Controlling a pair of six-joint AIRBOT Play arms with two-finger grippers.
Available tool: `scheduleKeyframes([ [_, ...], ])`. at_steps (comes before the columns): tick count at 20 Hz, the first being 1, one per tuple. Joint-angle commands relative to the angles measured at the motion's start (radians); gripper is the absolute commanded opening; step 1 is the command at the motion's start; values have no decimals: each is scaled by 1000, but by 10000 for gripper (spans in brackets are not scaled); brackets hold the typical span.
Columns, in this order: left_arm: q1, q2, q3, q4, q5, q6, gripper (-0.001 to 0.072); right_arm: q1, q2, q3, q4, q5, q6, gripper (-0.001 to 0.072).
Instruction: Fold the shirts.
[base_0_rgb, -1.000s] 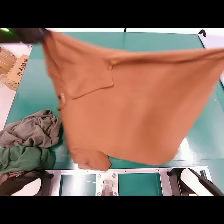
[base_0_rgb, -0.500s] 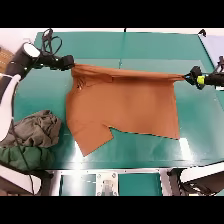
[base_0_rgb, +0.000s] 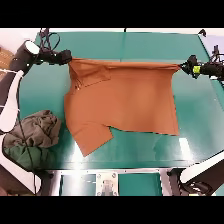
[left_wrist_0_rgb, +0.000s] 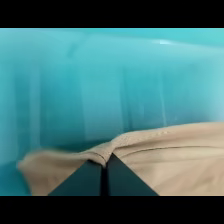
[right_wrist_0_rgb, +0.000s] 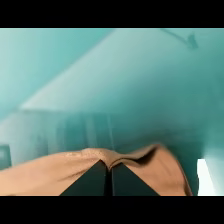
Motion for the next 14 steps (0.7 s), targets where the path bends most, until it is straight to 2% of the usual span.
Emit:
scheduleKeyframes([
  [1,36,-5,9,48,-198,7,18,-20,-8,8,-113,205,0,14],
  [3,35,-6,-4,83,-287,23,17,-21,-5,-35,-164,289,3,14],
  [7,35,-6,-90,98,-371,27,17,-21,-5,-143,-171,335,3,14],
  [13,14,-8,-149,88,-374,27,18,-22,-5,-196,-232,395,27,16],
  [14,5,-7,-149,80,-367,26,19,-24,-5,-196,-231,396,34,87],
])
